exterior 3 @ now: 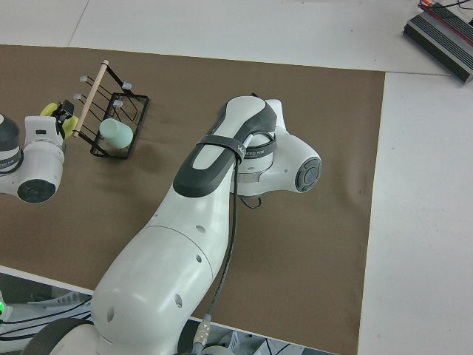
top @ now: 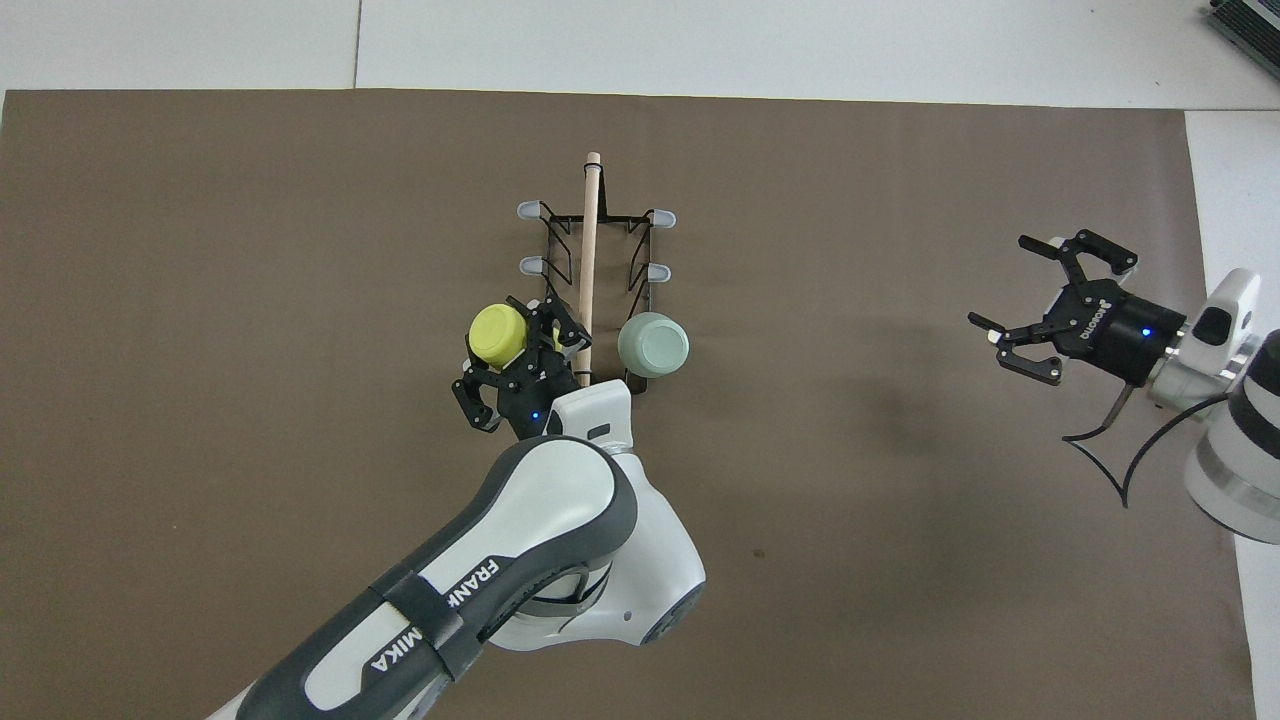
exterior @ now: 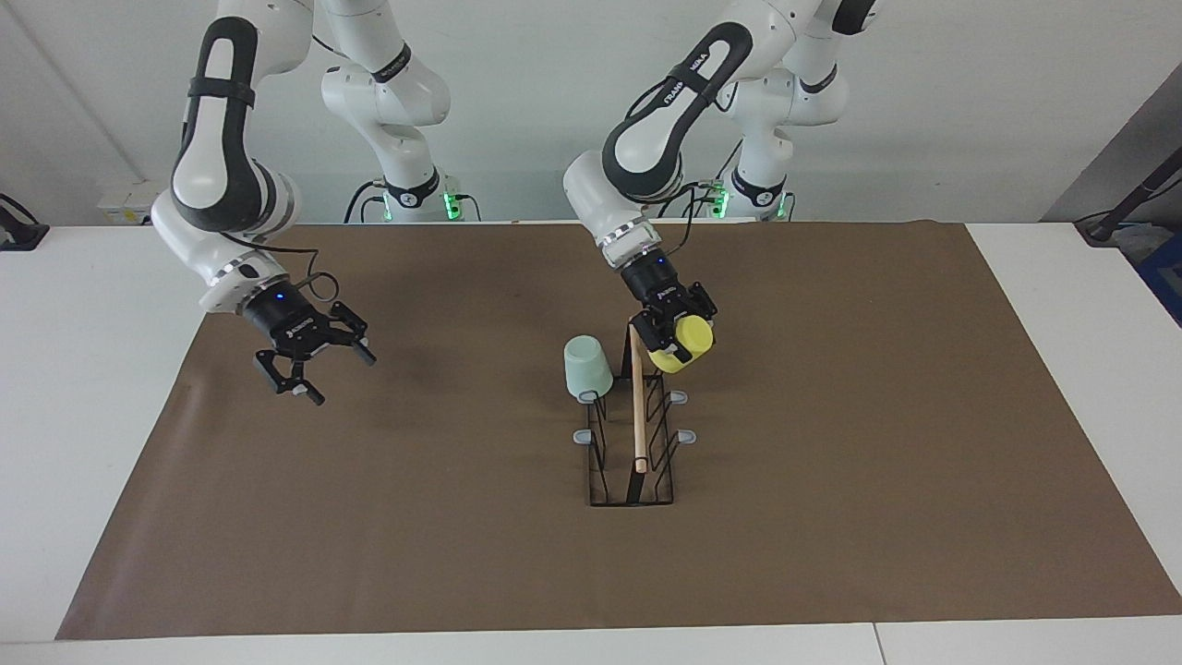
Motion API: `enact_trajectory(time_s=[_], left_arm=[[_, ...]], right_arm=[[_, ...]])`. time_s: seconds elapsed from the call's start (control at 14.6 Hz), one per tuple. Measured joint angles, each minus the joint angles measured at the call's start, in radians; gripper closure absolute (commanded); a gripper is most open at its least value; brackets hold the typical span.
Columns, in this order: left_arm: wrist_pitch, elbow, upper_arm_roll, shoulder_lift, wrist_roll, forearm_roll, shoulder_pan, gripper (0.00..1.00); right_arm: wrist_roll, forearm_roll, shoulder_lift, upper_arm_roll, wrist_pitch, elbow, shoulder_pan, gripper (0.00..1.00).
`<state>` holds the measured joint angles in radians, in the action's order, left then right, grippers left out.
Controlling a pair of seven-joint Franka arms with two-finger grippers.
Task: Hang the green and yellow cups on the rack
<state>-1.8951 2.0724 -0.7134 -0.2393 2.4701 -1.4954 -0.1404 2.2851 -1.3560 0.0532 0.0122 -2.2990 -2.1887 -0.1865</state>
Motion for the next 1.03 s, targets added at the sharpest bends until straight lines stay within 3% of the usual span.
enact_trajectory(time_s=[0.34, 0.55, 0.69, 0.76, 1.03], left_arm=[[0.000, 0.000, -0.003, -0.008, 0.011, 0.000, 0.000, 1.00], [0.000, 0.000, -0.006, -0.012, 0.039, 0.000, -0.001, 0.36], [0.000, 0.000, -0.007, -0.015, 0.047, 0.000, -0.005, 0.09], [0.001, 0.000, -0.007, -0.015, 0.048, 0.000, -0.006, 0.02], [0.003, -0.014, -0.014, -0.015, 0.050, 0.000, -0.009, 0.00]], right_arm=[[-0.343, 0.468, -0.001, 0.002, -0.044, 0.110, -0.034, 0.00], [-0.604, 0.726, -0.009, 0.002, -0.048, 0.165, -0.030, 0.00], [-0.776, 0.877, -0.022, -0.002, -0.048, 0.175, -0.025, 0.00], [-0.870, 0.958, -0.030, -0.007, -0.048, 0.176, -0.022, 0.00], [-1.197, 1.204, -0.055, -0.017, -0.047, 0.176, 0.033, 0.00]])
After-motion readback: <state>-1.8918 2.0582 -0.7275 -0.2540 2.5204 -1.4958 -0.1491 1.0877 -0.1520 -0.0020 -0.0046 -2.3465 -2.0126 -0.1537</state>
